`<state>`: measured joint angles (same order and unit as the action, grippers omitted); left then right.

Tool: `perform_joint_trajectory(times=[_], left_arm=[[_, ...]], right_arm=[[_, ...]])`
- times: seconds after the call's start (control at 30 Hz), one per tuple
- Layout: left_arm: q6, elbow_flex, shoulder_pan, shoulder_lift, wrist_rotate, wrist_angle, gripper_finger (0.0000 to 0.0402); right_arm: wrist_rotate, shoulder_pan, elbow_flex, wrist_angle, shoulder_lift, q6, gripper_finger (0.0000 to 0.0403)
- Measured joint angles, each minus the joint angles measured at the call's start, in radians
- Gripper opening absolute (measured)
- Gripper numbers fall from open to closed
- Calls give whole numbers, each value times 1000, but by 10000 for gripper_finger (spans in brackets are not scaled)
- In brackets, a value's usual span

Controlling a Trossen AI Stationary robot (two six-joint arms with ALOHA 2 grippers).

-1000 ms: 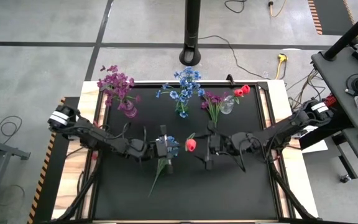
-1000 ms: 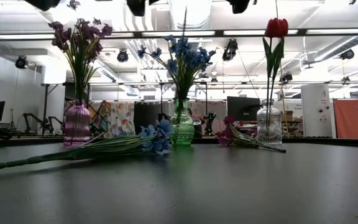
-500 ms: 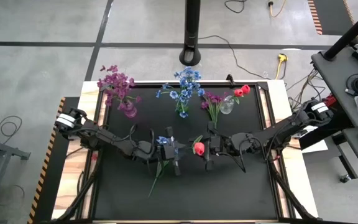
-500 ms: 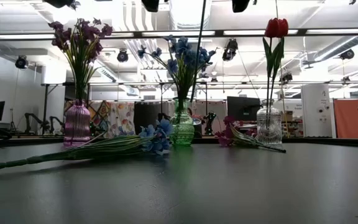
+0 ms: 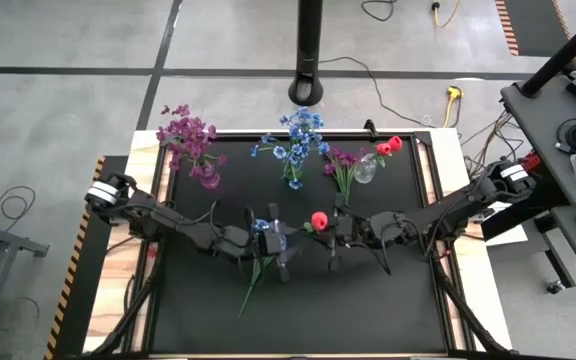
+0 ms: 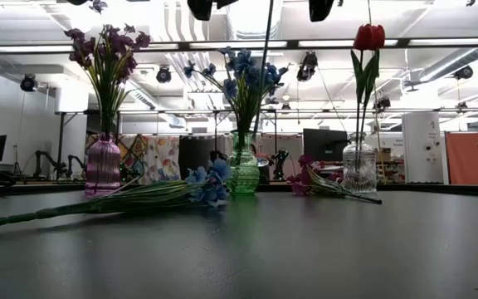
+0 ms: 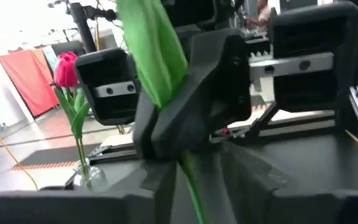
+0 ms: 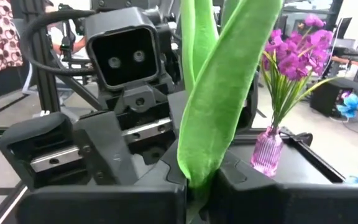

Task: Sort flowers into vase by color
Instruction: Put the red tulip into the transparent vase

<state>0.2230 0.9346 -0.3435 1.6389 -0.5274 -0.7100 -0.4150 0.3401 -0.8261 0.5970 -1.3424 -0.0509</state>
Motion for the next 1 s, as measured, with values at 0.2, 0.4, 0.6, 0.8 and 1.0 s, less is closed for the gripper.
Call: perform_joint_trajectory(times=[0.2,0.4,0.6,0.8,1.0], left_arm=[[-23,2,-14,-73,-24,226,170],[-160,2,-35,-164,-83,493,187],[-282,1,-44,-229,-93,698,187],[-357,1,-48,-248,-93,793,187],[-364,1,-48,-248,-92,801,187]], right_arm=[[-26,-8,-12,-149,58,94,17],[-89,-32,-62,-406,167,165,17],[-221,-59,-72,-501,271,133,17],[-497,-104,-71,-519,343,-2,17],[-574,-229,-70,-511,378,-73,18]])
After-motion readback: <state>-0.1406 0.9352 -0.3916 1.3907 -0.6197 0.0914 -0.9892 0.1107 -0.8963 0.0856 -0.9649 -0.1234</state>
